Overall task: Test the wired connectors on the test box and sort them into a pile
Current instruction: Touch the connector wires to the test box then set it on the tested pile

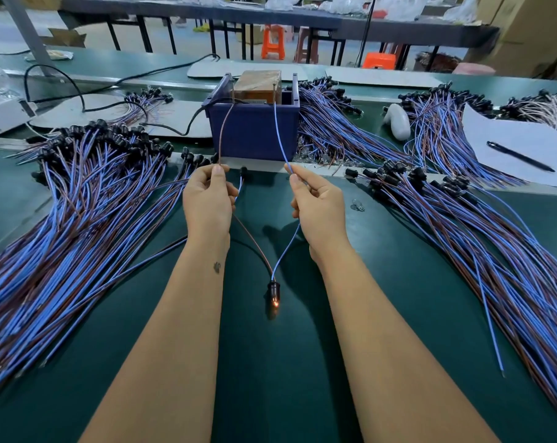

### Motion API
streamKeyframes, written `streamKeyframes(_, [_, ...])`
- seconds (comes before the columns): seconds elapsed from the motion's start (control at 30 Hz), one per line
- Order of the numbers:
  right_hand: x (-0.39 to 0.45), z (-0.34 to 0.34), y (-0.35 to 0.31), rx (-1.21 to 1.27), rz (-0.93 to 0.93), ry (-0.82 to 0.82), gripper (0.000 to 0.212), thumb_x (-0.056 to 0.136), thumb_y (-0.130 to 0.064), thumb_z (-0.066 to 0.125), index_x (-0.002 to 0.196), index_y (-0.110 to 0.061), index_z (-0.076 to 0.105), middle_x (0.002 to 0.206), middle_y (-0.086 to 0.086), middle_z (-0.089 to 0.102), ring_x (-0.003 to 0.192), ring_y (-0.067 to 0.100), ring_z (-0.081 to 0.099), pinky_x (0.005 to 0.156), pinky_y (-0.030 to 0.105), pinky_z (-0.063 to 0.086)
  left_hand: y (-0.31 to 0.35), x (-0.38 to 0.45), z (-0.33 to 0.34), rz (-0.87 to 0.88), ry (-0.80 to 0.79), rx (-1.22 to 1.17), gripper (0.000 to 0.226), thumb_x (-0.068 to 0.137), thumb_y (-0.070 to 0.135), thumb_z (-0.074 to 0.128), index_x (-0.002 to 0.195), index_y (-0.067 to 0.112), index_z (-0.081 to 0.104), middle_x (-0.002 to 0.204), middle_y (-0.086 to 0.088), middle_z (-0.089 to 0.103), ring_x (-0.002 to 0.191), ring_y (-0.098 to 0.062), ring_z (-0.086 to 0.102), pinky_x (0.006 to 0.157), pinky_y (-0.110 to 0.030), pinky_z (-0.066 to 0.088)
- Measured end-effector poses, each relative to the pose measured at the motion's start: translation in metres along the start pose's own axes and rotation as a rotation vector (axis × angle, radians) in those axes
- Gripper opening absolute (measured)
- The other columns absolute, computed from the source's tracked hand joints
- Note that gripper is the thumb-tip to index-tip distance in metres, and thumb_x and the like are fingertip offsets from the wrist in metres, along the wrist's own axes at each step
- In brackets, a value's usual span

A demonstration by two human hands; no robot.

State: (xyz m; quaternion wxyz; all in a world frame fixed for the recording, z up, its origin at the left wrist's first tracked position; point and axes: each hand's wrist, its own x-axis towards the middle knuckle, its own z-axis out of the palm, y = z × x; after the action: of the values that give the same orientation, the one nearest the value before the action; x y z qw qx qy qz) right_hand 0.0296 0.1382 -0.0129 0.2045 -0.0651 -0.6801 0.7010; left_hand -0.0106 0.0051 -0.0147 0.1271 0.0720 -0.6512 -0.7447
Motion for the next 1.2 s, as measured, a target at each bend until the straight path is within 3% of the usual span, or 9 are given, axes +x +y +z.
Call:
streamKeyframes(0.23, [-0.005,0.000,-0.004,0.005,-0.052,-0.109,0.025,0.098,-0.014,0.055,0.104,-0.030,0.072,0.066,0.005,0.036,0.058,0.010,0.034,0.053,0.022,0.035,0.008,-0.010,0.008,0.063,-0.200,0.032,0.022,0.103,0.026,0.050,0.089,0.029,0.067,0.063,0.017,0.058,0.056,0.002,0.049,0.059,-0.019,0.039])
streamKeyframes(0.43, [-0.007,0.000,-0.005,-0.074,-0.072,-0.108,0.020,0.095,-0.009,0.058,0.096,-0.025,0.069,0.065,0.009,0.041,0.062,0.019,0.038,0.060,0.031,0.035,0.011,-0.021,0.015,0.042,-0.352,-0.003,0.024,0.101,0.021,0.052,0.089,0.022,0.072,0.049,0.021,0.054,0.044,0.007,0.047,0.045,-0.007,0.035])
streamKeyframes(0.57, [-0.008,0.000,-0.006,-0.107,-0.085,-0.125,0.015,0.093,-0.007,0.061,0.096,-0.018,0.070,0.062,0.003,0.050,0.062,0.017,0.045,0.055,0.021,0.040,0.009,-0.019,0.012,0.004,-0.386,-0.027,0.017,0.097,0.017,0.060,0.091,0.020,0.076,0.071,0.012,0.072,0.067,0.001,0.063,0.070,-0.018,0.051])
streamKeyframes(0.7, [-0.008,0.001,-0.005,-0.138,-0.092,-0.150,0.012,0.093,-0.009,0.063,0.095,-0.017,0.071,0.061,0.006,0.051,0.060,0.015,0.048,0.054,0.020,0.040,0.011,-0.022,0.012,0.021,-0.398,0.018,0.019,0.099,0.026,0.058,0.096,0.018,0.075,0.049,0.020,0.055,0.041,0.004,0.046,0.044,-0.007,0.034])
streamKeyframes(0.83, [-0.010,0.002,-0.004,-0.167,-0.106,-0.173,0.013,0.091,-0.008,0.064,0.089,-0.018,0.072,0.063,0.012,0.050,0.061,0.021,0.043,0.058,0.030,0.036,0.013,-0.026,0.010,0.014,-0.505,0.046,0.022,0.097,0.024,0.060,0.089,0.009,0.073,0.044,0.015,0.049,0.037,0.001,0.040,0.039,-0.010,0.031])
streamKeyframes(0.97, [-0.011,0.002,-0.005,-0.115,-0.089,-0.174,0.023,0.091,-0.003,0.058,0.084,-0.019,0.072,0.059,0.000,0.054,0.057,0.009,0.046,0.055,0.023,0.038,0.015,-0.025,0.009,-0.044,-0.491,-0.005,0.016,0.096,0.017,0.059,0.091,0.013,0.073,0.041,0.015,0.041,0.033,0.000,0.033,0.036,-0.012,0.025])
streamKeyframes(1.03, [-0.007,-0.001,-0.005,-0.082,-0.032,-0.149,0.027,0.092,0.001,0.050,0.091,-0.014,0.072,0.063,-0.005,0.059,0.054,0.003,0.049,0.055,0.018,0.042,0.014,-0.019,0.008,-0.106,-0.447,-0.153,0.016,0.097,0.016,0.056,0.088,0.014,0.070,0.042,0.012,0.033,0.033,-0.003,0.024,0.035,-0.015,0.019])
streamKeyframes(1.1, [-0.005,-0.004,-0.001,-0.162,-0.028,-0.147,0.033,0.093,0.004,0.048,0.104,-0.019,0.069,0.074,0.000,0.059,0.060,0.008,0.050,0.060,0.030,0.050,0.015,-0.015,0.006,-0.162,-0.404,-0.315,0.015,0.098,0.014,0.054,0.086,0.014,0.064,0.045,0.008,0.038,0.034,-0.005,0.028,0.037,-0.016,0.019])
streamKeyframes(1.2, [-0.007,-0.004,0.002,-0.331,-0.108,-0.280,0.057,0.084,-0.004,0.072,0.127,-0.038,0.057,0.089,-0.001,0.056,0.064,0.011,0.048,0.071,0.035,0.054,0.017,-0.011,0.003,-0.201,-0.340,-0.451,0.019,0.098,0.016,0.055,0.080,0.019,0.054,0.053,0.008,0.052,0.041,-0.005,0.042,0.040,-0.015,0.031])
